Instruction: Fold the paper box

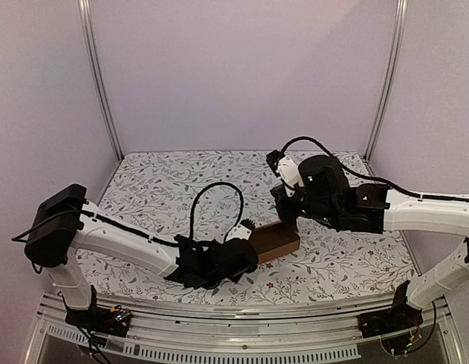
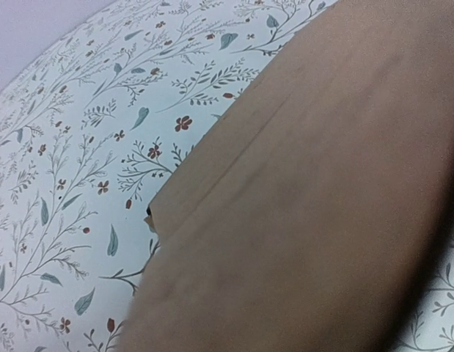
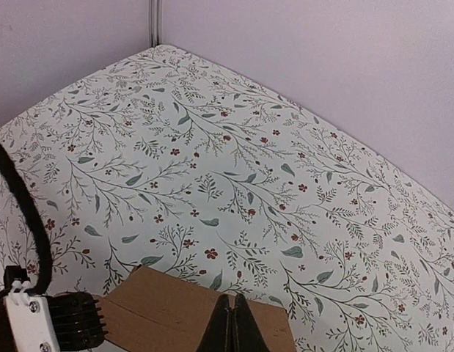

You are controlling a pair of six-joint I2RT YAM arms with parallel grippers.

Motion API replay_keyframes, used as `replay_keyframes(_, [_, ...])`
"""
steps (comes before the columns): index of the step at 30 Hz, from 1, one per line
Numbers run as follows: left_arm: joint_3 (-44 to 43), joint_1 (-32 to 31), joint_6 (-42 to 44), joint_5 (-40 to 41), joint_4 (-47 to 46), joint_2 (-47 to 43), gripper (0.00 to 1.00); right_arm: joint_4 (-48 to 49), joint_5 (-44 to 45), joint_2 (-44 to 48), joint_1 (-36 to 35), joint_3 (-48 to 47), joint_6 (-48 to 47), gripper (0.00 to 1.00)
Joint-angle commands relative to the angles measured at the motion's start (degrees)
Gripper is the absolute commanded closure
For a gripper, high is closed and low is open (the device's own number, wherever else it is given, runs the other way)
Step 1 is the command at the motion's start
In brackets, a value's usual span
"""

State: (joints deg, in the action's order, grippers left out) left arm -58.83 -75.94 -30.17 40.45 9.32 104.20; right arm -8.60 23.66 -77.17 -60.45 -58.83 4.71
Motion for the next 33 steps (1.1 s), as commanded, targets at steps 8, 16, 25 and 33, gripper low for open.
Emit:
replay_keyframes(8, [-1.11, -1.18, 1.45, -0.38, 5.15, 2.24, 1.0, 5.91, -7.48, -12.8, 5.93, 0.13, 3.75, 1.0])
replay_keyframes(16, [-1.58, -1.22, 2.61, -1.34, 7.14, 2.29, 0.87, 8.04, -8.28, -16.58, 6.36, 2.23, 5.37, 1.0])
replay_keyframes(25, [0.03, -1.75, 2.79, -4.88, 8.06, -0.34, 0.66, 10.98, -8.96, -18.64, 6.34, 6.08, 8.19, 1.0])
replay_keyframes(33, [3.03, -1.76, 4.15, -14.09, 8.18, -7.39, 0.56, 14.46, -9.01, -21.73, 6.31, 9.73, 10.94, 1.0])
